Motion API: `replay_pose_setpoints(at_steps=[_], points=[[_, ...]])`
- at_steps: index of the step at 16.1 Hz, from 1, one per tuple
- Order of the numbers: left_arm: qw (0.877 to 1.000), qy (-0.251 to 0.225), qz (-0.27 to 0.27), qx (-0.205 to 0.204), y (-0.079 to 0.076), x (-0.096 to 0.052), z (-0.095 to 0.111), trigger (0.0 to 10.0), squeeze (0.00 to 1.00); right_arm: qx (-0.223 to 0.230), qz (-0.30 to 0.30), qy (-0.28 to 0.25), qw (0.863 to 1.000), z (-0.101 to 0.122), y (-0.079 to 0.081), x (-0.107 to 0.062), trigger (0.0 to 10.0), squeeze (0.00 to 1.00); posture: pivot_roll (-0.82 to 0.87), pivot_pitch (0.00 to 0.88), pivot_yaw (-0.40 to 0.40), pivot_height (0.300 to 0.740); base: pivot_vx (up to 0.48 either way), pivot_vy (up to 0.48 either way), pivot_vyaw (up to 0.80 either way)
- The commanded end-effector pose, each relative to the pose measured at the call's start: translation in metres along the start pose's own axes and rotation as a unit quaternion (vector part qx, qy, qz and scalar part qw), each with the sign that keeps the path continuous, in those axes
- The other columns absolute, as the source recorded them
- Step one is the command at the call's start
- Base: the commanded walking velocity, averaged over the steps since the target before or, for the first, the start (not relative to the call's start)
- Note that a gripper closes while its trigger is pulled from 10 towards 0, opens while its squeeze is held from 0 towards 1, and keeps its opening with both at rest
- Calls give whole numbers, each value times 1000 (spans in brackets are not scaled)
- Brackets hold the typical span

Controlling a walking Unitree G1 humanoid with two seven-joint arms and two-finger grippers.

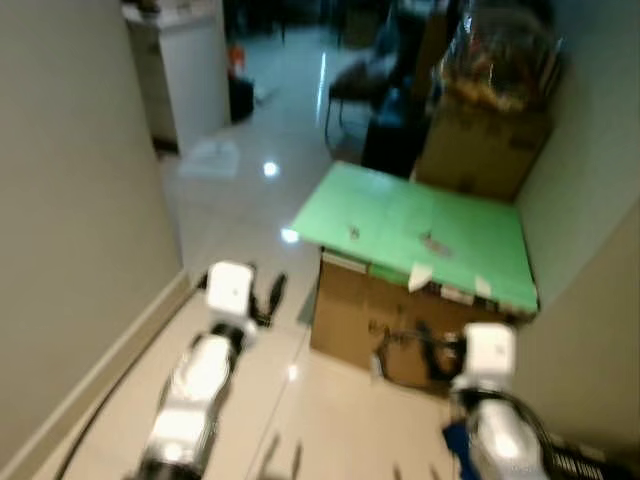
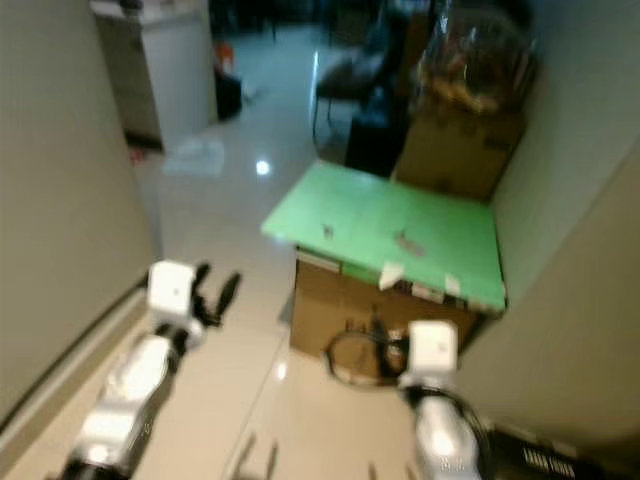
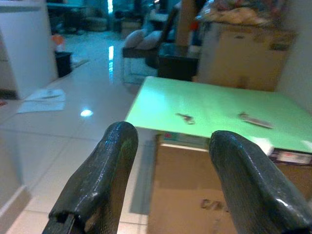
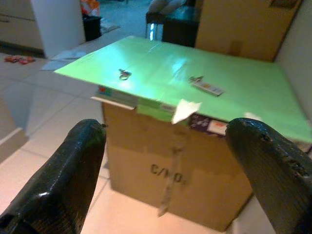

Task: Hang keys on a hook

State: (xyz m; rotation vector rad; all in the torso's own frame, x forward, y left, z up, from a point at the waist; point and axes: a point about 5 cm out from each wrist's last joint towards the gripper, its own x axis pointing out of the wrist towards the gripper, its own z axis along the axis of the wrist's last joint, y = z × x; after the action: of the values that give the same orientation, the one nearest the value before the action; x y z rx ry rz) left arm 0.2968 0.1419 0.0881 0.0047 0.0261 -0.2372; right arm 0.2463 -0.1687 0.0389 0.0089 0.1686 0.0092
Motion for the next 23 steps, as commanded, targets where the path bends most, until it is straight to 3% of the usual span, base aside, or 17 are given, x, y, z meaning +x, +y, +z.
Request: replay_pose_setpoints(at_steps=[1, 4, 9, 16, 18, 23], points=[[1000, -1, 2, 1, -5, 4, 1, 10000, 0, 0, -21, 1, 1000, 3, -12, -2, 10000, 0, -100, 0, -46, 740, 480, 0, 0], [1000, 8, 15, -4, -1, 5, -2, 10000, 0, 7, -31, 10, 999, 1, -14, -1, 10000, 0, -97, 0, -43, 740, 480, 0, 0], [1000, -6, -23, 19, -11, 12, 4, 10000, 0, 5, -24, 4, 1000, 6, -9, 3, 10000, 0, -106, 0, -25, 740, 480, 0, 0], [998, -12, -57, 19, -21, 16, 4, 10000, 0, 9, -23, 1, 1000, 8, -10, 4, 10000, 0, -122, 0, -16, 740, 480, 0, -757], [998, -15, -55, -9, -21, 17, 7, 10000, 0, 6, -33, -5, 999, 9, -14, 4, 10000, 0, -122, 0, -15, 740, 480, 0, -209], [998, -9, -69, -3, -21, 16, 4, 10000, 0, -6, -30, -8, 999, 10, -12, 2, 10000, 0, -129, 0, -5, 740, 480, 0, -88]])
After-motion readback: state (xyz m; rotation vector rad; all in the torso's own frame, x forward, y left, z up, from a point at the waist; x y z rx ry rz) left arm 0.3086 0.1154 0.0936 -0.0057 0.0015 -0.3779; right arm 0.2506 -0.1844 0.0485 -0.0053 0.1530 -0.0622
